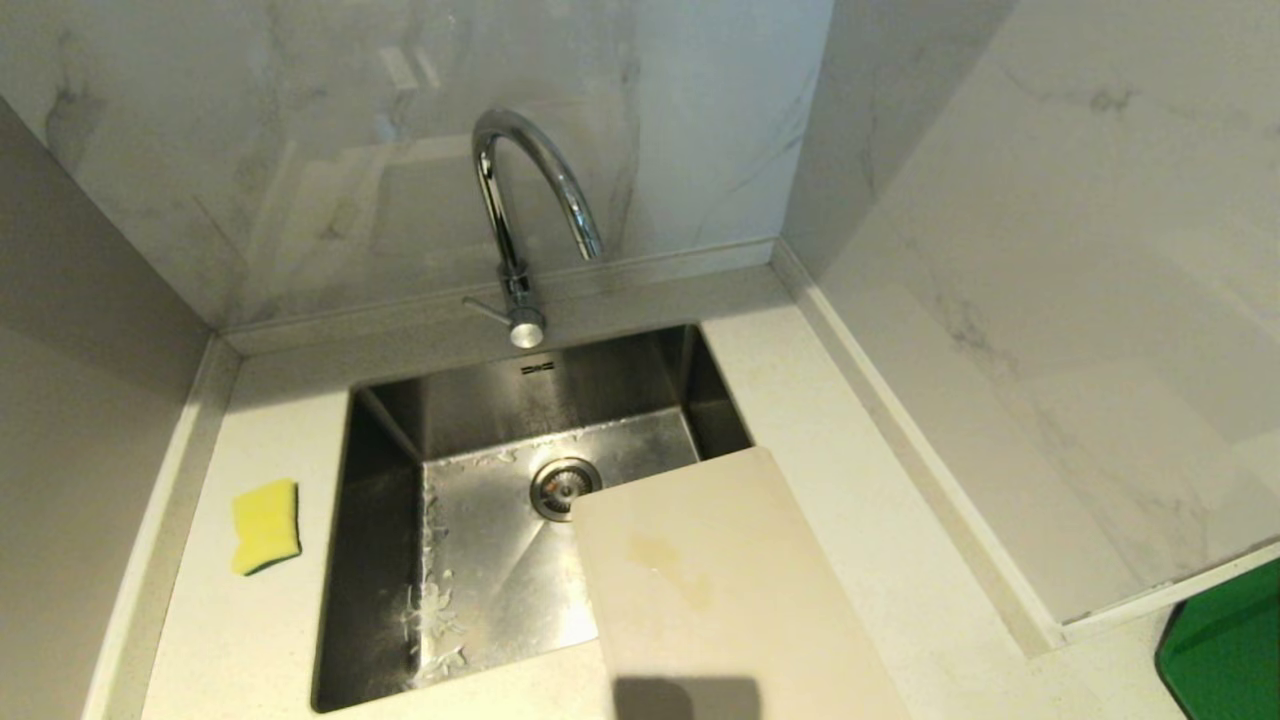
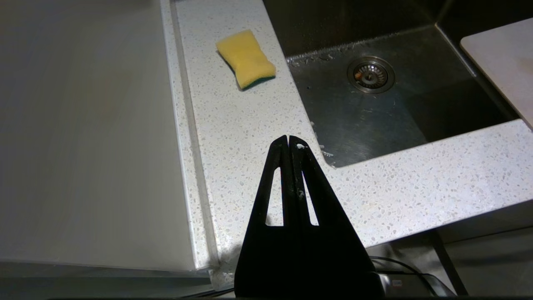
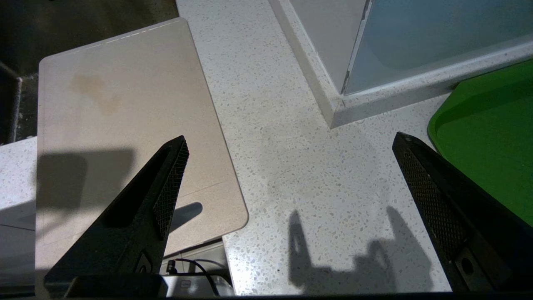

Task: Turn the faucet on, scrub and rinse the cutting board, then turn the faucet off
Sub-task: Turn on the tap

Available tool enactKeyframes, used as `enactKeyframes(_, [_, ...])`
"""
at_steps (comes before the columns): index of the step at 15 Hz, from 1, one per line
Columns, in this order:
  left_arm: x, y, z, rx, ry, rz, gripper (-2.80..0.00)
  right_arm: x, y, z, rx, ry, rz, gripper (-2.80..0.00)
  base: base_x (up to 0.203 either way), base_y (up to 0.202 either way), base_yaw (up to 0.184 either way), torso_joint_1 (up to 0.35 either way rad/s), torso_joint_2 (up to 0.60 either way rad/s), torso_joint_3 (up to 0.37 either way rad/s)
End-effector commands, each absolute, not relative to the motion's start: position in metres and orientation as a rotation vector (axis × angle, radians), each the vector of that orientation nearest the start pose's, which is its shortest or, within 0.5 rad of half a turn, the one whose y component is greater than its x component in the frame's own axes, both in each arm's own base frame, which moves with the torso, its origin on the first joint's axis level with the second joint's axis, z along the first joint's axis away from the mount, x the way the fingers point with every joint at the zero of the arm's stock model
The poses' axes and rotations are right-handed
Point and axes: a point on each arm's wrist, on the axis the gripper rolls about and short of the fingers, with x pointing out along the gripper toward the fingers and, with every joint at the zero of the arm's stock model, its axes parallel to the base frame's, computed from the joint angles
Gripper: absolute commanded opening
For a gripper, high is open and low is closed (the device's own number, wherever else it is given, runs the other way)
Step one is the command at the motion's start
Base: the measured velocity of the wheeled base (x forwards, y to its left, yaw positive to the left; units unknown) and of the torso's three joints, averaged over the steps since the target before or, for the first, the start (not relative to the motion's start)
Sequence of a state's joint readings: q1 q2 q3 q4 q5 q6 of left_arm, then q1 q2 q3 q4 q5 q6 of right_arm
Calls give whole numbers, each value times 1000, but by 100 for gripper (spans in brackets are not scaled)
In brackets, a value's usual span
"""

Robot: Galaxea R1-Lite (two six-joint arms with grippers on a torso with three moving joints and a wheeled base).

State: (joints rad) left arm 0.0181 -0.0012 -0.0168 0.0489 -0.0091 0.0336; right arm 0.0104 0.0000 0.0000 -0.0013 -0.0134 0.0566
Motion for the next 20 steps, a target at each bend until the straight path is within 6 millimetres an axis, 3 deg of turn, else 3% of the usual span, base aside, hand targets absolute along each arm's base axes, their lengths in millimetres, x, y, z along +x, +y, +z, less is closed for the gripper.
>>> enactKeyframes(1, [-24,-1,75,33,28,9,-280,-23,-1,75,57,-2,-3,0,0,0,0,0,0,0])
enactKeyframes(11, [-25,0,76,-3,25,25,-280,-23,-1,75,57,-2,-3,0,0,0,0,0,0,0])
enactKeyframes(18, [-25,0,76,64,42,19,-280,-23,-1,75,57,-2,-3,0,0,0,0,0,0,0])
enactKeyframes(20, [-23,0,86,78,112,13,-280,-23,-1,75,57,-2,-3,0,0,0,0,0,0,0])
